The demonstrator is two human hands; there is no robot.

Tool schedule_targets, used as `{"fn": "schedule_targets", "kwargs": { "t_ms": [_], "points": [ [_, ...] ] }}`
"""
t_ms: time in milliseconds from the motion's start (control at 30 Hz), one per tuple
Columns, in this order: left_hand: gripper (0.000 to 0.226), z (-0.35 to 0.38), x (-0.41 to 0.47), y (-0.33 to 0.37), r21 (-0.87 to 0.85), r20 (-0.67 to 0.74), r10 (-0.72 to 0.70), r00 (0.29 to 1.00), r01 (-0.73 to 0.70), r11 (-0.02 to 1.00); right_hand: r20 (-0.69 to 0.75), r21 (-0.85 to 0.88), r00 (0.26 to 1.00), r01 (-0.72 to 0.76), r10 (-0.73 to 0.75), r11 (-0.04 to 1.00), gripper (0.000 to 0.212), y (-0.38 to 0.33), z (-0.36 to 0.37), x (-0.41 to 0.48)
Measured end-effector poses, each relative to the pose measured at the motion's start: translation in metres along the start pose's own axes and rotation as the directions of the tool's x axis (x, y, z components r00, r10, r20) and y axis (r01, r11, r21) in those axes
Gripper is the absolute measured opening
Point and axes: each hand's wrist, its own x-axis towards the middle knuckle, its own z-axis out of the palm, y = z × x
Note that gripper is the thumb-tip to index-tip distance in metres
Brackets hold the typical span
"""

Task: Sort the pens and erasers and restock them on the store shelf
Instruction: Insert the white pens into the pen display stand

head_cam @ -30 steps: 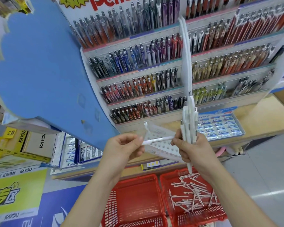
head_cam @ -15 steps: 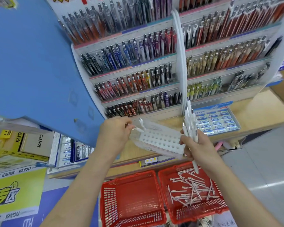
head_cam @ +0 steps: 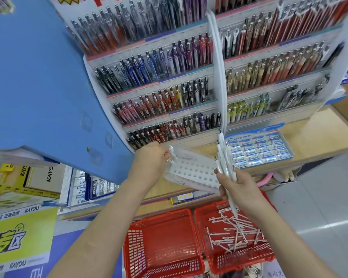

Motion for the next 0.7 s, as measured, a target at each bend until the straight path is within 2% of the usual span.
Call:
{"fn": "schedule_targets", "kwargs": {
  "t_ms": [100, 267, 400, 600, 700],
  "points": [
    [0.02, 0.002, 0.0, 0.002, 0.004, 0.019, 0.015, 1.0, -0.015, 1.0, -0.02, -0.058, 1.0, 0.019, -0.02, 0.998, 0.009, 0.005, 0.001, 0.004],
    [0.018, 0.008, 0.001, 0.001, -0.039, -0.052, -0.053, 0.997, 0.051, 0.998, -0.039, -0.267, 0.991, 0.111, -0.125, 0.957, 0.014, 0.012, 0.001, 0.006],
    [0.015, 0.015, 0.003, 0.003, -0.092, -0.115, -0.08, 0.99, 0.069, 0.993, -0.06, -0.366, 0.979, 0.159, -0.194, 0.917, 0.009, 0.011, 0.002, 0.01],
    [0.015, 0.021, 0.009, 0.001, -0.096, -0.089, -0.145, 0.985, 0.136, 0.986, -0.062, -0.366, 0.985, 0.129, -0.163, 0.922, 0.009, 0.002, 0.0, 0.013],
    [0.017, 0.02, 0.008, 0.003, -0.08, -0.065, -0.162, 0.985, 0.157, 0.984, -0.029, -0.239, 0.997, 0.068, -0.078, 0.969, 0.016, -0.006, -0.002, 0.01]
  ]
}}
